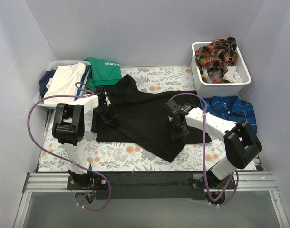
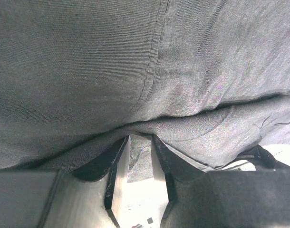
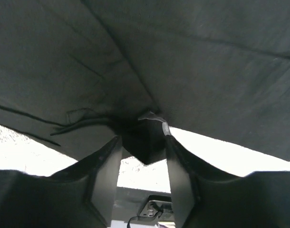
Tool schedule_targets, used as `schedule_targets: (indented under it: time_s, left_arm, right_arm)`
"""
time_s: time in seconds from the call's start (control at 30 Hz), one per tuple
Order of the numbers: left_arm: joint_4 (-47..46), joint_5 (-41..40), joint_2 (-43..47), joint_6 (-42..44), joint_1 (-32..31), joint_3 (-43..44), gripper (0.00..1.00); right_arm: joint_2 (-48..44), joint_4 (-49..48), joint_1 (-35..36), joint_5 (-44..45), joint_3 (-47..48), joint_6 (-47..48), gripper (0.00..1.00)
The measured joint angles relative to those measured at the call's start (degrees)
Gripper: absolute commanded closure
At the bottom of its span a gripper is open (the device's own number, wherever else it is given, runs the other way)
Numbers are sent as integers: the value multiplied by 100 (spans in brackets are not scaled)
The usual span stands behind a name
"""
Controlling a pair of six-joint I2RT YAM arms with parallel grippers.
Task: Fold and stack the long sleeve shirts
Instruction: Fold the shirt
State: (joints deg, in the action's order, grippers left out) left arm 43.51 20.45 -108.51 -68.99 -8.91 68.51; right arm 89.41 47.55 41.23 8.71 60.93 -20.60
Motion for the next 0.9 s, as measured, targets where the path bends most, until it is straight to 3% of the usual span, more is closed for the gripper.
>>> schedule_targets:
  time_s: [0.07,0.1,0.4,0.73,0.9]
  left_arm:
    - [-2,0,0,0,0,0,75]
    - [0,0,-2,0,0,0,75]
    - [-28,-9,13,0,0,-31,76]
    - [-46,-59,46,-31,-7,-46,75]
    - [-17,-146,50,-79,-28,-17,75]
  right_arm:
    - [2,0,0,-105,-63,26,84]
    - [2,0,2,-160,-83,35,98]
    - [-13,267,0,-50,96,24,99]
    - [-33,588,-190,942,2367,367,99]
    - [-20,514,-553,1115,2964,697,99]
